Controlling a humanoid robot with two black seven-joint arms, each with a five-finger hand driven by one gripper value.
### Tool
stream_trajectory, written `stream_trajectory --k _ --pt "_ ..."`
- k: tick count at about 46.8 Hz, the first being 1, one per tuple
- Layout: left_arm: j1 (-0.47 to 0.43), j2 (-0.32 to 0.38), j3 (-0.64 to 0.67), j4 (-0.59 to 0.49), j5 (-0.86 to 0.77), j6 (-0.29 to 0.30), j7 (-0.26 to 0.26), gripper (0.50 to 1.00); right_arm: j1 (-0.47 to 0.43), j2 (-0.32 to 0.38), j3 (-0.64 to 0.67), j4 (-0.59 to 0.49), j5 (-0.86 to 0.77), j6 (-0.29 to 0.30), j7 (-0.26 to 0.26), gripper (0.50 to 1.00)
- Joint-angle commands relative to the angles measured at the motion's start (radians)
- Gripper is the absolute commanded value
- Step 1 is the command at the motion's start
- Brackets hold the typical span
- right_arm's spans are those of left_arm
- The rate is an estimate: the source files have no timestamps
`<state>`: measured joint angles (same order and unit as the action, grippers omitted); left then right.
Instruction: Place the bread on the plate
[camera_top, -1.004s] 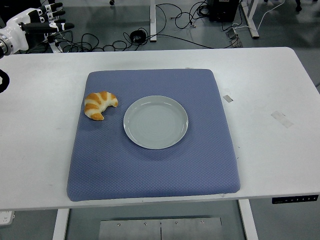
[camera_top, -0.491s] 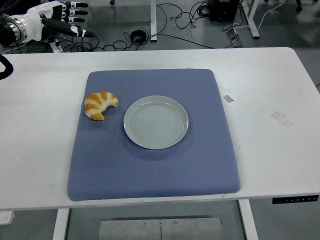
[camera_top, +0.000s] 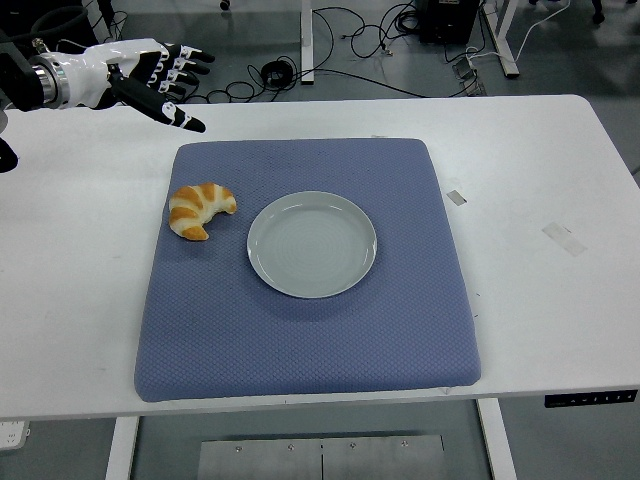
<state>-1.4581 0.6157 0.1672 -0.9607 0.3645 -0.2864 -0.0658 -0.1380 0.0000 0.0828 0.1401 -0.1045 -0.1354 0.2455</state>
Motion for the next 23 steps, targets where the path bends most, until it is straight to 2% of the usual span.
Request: stream_trajectory --k 1,12,23 --pt "-0.013 0.001 0.037 -0.003 0.007 0.003 0.000 0.949 0.000 0.000 0.000 0.001 0.000 0.000 0.000 1.000" --pt "-0.031 0.001 0.106 -0.003 0.010 0.004 0.000 0.948 0.000 0.000 0.000 -0.001 0.000 0.000 0.000 1.000" --pt "-0.002 -0.020 0.147 -0.003 0.008 0.055 0.000 0.945 0.000 0.000 0.000 -0.001 0.000 0.000 0.000 1.000"
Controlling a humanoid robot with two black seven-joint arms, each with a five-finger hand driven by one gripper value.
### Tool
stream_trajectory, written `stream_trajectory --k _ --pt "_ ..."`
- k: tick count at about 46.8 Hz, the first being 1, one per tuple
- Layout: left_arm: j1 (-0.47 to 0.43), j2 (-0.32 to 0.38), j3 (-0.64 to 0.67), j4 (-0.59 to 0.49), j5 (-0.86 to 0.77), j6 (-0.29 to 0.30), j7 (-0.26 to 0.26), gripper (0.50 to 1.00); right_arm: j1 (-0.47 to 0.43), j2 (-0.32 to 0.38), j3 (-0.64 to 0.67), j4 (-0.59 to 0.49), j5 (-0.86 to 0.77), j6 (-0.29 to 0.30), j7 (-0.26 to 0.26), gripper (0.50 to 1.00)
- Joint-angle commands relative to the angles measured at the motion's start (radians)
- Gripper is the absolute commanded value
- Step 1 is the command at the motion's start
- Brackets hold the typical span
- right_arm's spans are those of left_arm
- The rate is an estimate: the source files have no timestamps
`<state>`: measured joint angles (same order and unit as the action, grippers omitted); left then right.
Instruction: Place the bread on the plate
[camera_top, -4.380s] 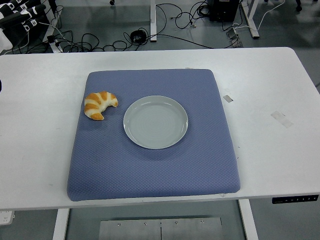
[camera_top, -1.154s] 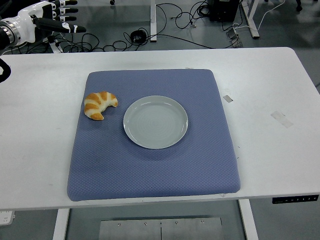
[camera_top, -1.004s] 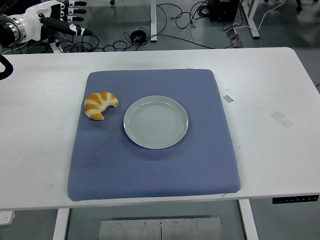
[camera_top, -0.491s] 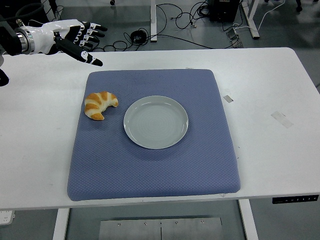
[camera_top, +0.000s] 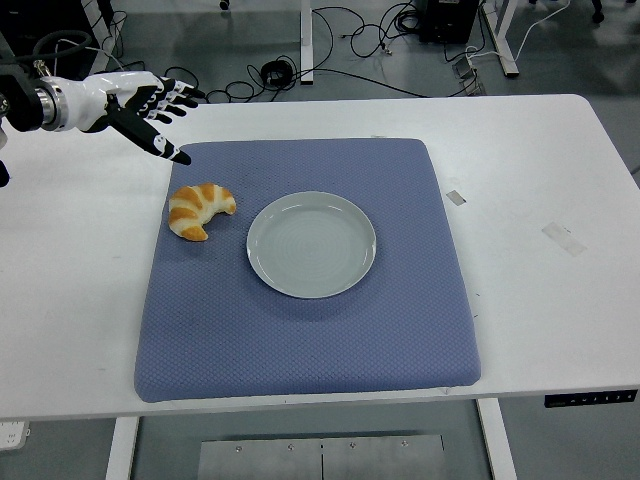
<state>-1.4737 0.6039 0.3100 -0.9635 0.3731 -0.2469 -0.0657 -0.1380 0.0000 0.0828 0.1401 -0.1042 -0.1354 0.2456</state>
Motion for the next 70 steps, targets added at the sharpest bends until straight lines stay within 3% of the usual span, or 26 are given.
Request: stream_trajectory --k 1,14,46,59,70 --pt "0.022 -0.016 0.007 0.000 0.000 0.021 0.000 0.945 0.000 0.000 0.000 0.000 0.000 0.000 0.000 1.000" --pt "0.118 -0.044 0.009 0.002 0.000 0.066 -0.002 0.945 0.000 0.000 0.000 0.001 0.000 -0.001 0.000 1.000" --pt "0.170 -0.061 0.003 0.003 -0.005 0.107 -0.006 0.943 0.000 0.000 0.000 0.000 0.000 0.000 0.000 1.000" --pt "0.170 -0.070 -0.002 0.003 -0.005 0.113 -0.009 0.895 0.000 0.000 0.000 0.000 0.000 0.000 0.000 1.000" --pt "0.173 -0.084 0.000 0.005 -0.005 0.115 -0.008 0.893 0.000 0.000 0.000 0.000 0.000 0.000 0.000 1.000"
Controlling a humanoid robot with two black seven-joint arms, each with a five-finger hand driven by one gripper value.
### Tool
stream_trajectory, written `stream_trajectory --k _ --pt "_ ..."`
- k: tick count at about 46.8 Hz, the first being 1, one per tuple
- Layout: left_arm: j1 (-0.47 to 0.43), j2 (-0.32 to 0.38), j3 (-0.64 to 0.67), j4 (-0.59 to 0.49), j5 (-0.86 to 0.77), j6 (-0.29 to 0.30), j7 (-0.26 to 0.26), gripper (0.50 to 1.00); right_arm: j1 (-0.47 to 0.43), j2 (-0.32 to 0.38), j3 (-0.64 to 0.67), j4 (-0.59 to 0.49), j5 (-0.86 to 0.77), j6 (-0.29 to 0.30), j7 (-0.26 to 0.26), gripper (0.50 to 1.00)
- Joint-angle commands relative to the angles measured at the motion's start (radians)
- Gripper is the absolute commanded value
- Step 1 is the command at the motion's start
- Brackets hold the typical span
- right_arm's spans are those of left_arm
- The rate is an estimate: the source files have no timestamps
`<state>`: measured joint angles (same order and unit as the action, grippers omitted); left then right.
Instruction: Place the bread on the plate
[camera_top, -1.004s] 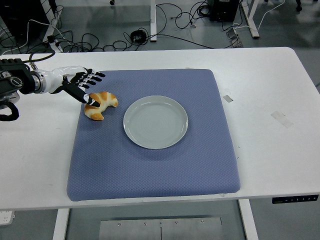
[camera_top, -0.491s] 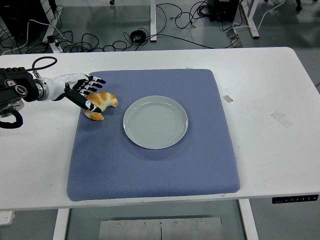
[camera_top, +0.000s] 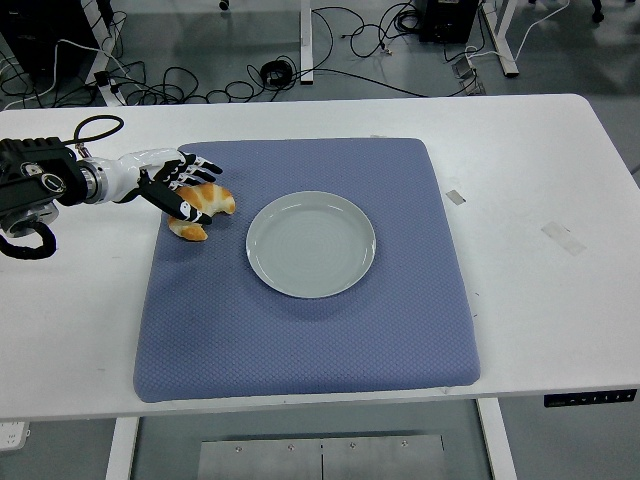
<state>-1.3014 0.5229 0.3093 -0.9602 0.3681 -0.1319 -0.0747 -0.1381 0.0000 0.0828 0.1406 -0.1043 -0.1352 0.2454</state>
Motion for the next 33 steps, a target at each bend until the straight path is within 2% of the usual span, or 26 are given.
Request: stream_trajectory --k 1,9,16,29,33 --pt "0.001 -0.003 0.001 0.001 0.000 0.000 0.001 0.893 0.000 0.000 0.000 -0.001 0.000 0.000 0.000 1.000" --pt "0.008 -0.003 0.001 0.003 0.000 0.002 -0.001 0.890 0.000 0.000 0.000 0.001 0.000 0.000 0.000 1.000" --pt "0.010 -0.003 0.001 0.005 0.000 0.002 -0.001 0.866 0.000 0.000 0.000 0.001 0.000 0.000 0.000 1.000" --pt "0.008 -0.001 -0.001 0.005 0.000 0.000 -0.001 0.757 0.000 0.000 0.000 -0.001 0.000 0.000 0.000 1.000" --pt "0.010 -0.001 -0.001 0.005 0.000 0.000 -0.001 0.740 0.000 0.000 0.000 0.001 0.000 0.000 0.000 1.000"
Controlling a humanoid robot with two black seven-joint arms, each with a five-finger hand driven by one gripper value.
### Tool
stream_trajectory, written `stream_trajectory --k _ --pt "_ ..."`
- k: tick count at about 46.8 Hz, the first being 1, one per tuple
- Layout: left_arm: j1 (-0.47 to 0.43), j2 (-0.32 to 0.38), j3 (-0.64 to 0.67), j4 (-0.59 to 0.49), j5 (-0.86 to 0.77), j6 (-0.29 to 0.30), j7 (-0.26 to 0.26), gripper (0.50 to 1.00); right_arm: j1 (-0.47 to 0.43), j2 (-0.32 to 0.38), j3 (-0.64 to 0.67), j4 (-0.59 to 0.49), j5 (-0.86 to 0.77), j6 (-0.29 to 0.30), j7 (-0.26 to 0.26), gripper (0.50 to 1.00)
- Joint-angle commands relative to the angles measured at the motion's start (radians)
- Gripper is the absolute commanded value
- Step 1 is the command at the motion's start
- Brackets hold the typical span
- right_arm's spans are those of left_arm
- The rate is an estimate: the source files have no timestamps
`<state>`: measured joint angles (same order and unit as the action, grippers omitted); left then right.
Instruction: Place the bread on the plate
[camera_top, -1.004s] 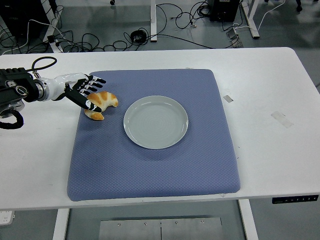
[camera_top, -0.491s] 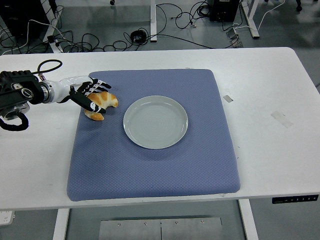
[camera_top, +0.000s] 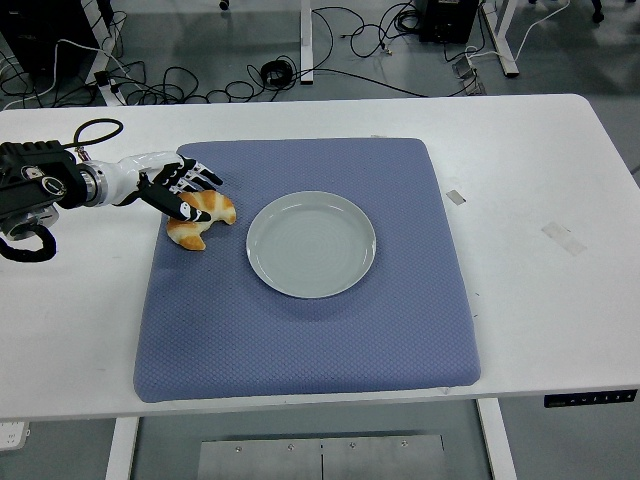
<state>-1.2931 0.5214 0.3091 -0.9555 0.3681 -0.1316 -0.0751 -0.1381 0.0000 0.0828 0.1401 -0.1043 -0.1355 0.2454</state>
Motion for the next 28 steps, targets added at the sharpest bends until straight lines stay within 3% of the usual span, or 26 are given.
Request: stream_trajectory --k 1,28 --pt "0.002 0.000 0.001 0.000 0.000 0.000 0.000 0.740 0.000 0.000 0.000 0.000 0.000 0.001 0.000 1.000" --pt "0.009 0.000 0.001 0.001 0.002 0.000 -0.009 0.740 0.000 0.000 0.000 0.001 0.000 0.001 0.000 1.000"
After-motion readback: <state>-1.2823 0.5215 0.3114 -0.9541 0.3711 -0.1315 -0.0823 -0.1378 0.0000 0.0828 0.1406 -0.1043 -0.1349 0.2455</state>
